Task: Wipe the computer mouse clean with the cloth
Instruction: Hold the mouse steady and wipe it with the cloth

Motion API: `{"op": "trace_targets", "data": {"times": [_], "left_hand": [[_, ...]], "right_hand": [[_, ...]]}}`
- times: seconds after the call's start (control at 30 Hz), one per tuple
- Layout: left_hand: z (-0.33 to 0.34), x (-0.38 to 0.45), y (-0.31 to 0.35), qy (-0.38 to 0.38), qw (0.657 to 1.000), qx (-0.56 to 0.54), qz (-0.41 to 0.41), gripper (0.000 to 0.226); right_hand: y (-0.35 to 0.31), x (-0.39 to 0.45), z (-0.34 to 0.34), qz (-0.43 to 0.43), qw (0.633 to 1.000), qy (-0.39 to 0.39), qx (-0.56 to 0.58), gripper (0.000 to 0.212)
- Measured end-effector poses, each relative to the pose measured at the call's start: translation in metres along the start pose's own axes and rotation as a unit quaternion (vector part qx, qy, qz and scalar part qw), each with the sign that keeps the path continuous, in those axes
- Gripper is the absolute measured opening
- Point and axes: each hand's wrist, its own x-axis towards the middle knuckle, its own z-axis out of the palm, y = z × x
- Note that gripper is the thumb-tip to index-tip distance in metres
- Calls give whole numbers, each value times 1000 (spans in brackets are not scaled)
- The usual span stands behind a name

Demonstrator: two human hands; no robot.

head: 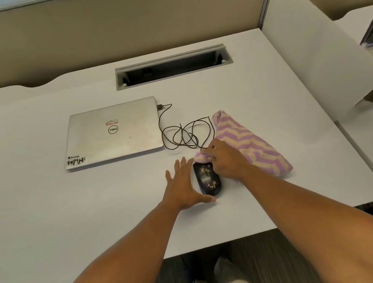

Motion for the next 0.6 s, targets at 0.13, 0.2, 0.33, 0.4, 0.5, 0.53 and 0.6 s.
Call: {"op": "trace_targets", "data": {"times": [0.13, 0.2, 0.33, 0.4, 0.5, 0.53, 0.6], "left_hand": [[1, 2, -1, -4, 1000, 8, -1, 137], [2, 2, -1, -4, 1000, 6, -1, 136], [3, 3, -4, -2, 1000, 6, 2, 134], [3, 3, -4, -2, 1000, 3, 3, 132], [2, 2, -4, -2, 1000, -11, 5, 128], [2, 2, -4, -1, 1000, -11, 4, 128], [3, 3, -4, -2, 1000, -9, 1, 131]], "right_hand": [[-1, 3, 2, 1, 1000, -10, -3, 37], [-2, 5, 2, 3, 1000, -24, -9, 34], [-6, 5, 1, -21, 997, -66, -38, 34], [-8, 7, -2, -33, 995, -92, -28, 28], [-9, 15, -15, -64, 985, -155, -43, 23], [-11, 18, -20, -73, 981, -173, -56, 25], [-14, 23, -26, -76, 981, -164, -75, 30]]}}
